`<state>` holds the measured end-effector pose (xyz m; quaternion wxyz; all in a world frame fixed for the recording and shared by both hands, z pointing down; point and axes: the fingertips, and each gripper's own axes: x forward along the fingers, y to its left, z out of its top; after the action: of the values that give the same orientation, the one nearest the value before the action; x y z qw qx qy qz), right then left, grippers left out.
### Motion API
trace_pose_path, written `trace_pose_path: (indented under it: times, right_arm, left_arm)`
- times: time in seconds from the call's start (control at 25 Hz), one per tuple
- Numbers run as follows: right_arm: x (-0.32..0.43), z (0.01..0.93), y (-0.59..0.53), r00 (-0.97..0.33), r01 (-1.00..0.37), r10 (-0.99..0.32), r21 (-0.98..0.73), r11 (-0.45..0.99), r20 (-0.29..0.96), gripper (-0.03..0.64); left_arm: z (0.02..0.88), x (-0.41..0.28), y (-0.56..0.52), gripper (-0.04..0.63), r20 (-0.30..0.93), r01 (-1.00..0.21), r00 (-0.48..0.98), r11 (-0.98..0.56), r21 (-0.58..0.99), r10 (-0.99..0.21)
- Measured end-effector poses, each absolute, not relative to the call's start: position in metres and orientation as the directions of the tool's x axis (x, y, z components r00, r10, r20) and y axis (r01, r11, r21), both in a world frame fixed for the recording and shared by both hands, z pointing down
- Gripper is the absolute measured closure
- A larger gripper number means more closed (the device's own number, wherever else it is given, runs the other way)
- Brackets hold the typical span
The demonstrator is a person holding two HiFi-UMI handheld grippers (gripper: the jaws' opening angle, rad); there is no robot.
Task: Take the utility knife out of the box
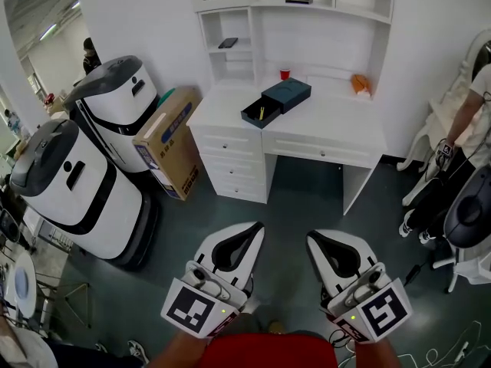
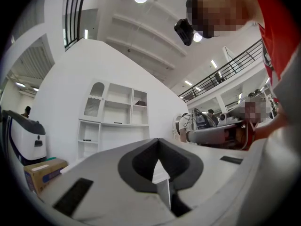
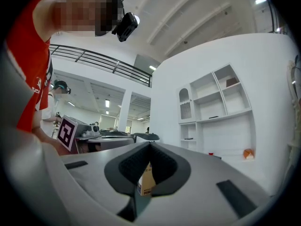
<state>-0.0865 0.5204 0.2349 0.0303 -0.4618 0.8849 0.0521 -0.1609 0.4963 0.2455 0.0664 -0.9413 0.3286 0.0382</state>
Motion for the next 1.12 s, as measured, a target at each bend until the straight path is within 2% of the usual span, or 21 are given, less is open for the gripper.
trace_pose_path:
  times: [0.24, 0.4, 0.56, 0.96, 1.12]
  right_arm:
    - [-0.063, 0.237, 0.502, -0.578, -0.816, -0.809, 0.058, 0.576, -0.102, 0.621]
    - [-0.056, 0.238, 0.48, -0.576, -0.818, -0.811, 0.051, 0.574, -0.103, 0.621]
    - [-0.053, 0.243, 0.449, -0.573, -0.82, -0.814, 0.055, 0.57, -0.099, 0.621]
    - [-0.045, 0.235, 0.319, -0.547, -0.837, -0.831, 0.07, 0.542, -0.105, 0.621]
    - [-0.043, 0.229, 0.259, -0.529, -0.848, -0.841, 0.076, 0.524, -0.113, 0.621]
  left_arm:
    - [0.244, -0.146, 0.477, 0.572, -0.136, -0.646, 0.763, -0.756, -0.108, -0.632]
    - [0.251, -0.142, 0.457, 0.572, -0.088, -0.643, 0.766, -0.759, -0.103, -0.637]
    - [0.25, -0.141, 0.423, 0.572, -0.135, -0.654, 0.756, -0.749, -0.106, -0.641]
    - [0.251, -0.144, 0.287, 0.572, -0.17, -0.663, 0.746, -0.741, -0.104, -0.644]
    - [0.259, -0.146, 0.226, 0.572, -0.116, -0.65, 0.759, -0.754, -0.095, -0.641]
